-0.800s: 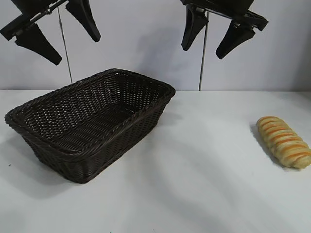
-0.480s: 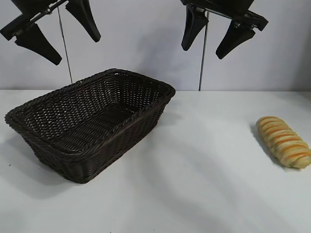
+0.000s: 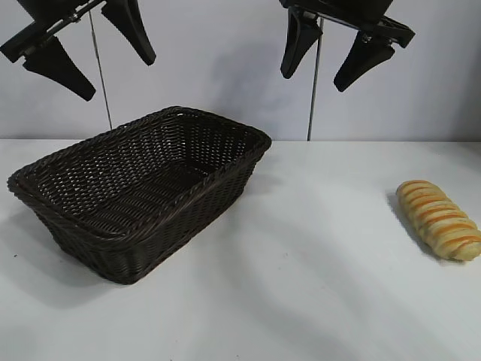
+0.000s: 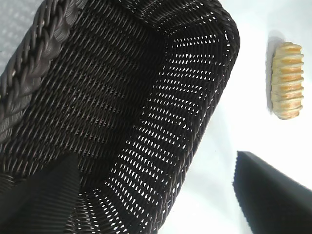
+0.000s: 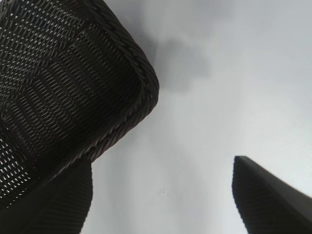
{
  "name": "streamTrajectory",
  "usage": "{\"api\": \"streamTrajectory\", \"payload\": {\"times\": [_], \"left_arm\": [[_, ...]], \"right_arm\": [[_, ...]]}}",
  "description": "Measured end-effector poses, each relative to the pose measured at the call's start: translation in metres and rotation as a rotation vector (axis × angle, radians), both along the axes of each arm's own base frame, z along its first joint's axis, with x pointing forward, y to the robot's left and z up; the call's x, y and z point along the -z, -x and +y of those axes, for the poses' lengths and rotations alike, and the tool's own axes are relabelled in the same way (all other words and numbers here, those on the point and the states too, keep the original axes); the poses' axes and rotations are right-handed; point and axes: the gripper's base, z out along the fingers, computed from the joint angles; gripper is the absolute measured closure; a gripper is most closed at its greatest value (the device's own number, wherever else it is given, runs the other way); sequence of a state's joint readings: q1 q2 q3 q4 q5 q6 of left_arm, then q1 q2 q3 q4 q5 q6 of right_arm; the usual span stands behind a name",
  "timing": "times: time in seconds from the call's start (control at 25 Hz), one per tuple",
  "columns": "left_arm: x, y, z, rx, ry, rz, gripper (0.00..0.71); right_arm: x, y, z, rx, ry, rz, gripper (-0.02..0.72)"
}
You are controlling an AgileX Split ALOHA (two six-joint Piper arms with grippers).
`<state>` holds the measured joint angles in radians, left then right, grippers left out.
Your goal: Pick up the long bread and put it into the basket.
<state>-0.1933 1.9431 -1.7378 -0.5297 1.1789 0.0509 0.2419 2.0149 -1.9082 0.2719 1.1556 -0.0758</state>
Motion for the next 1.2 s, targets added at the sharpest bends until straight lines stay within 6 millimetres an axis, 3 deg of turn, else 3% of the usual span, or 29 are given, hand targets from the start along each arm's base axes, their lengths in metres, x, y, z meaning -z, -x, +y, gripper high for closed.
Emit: {"api": "streamTrajectory", "payload": {"times": [0.84,1.2], "left_arm": [[0.000,0.004,0.000,0.023,-0.005,0.038,0.086],[-0.035,0.023,0.004,0.024,0.003,-0.042,0.086]], "right_arm": [[0.000,0.000,0.000,0.000,0.000,0.000,0.134],[0.000,0.000,0.000,0.000,0.000,0.001,0.134]]}}
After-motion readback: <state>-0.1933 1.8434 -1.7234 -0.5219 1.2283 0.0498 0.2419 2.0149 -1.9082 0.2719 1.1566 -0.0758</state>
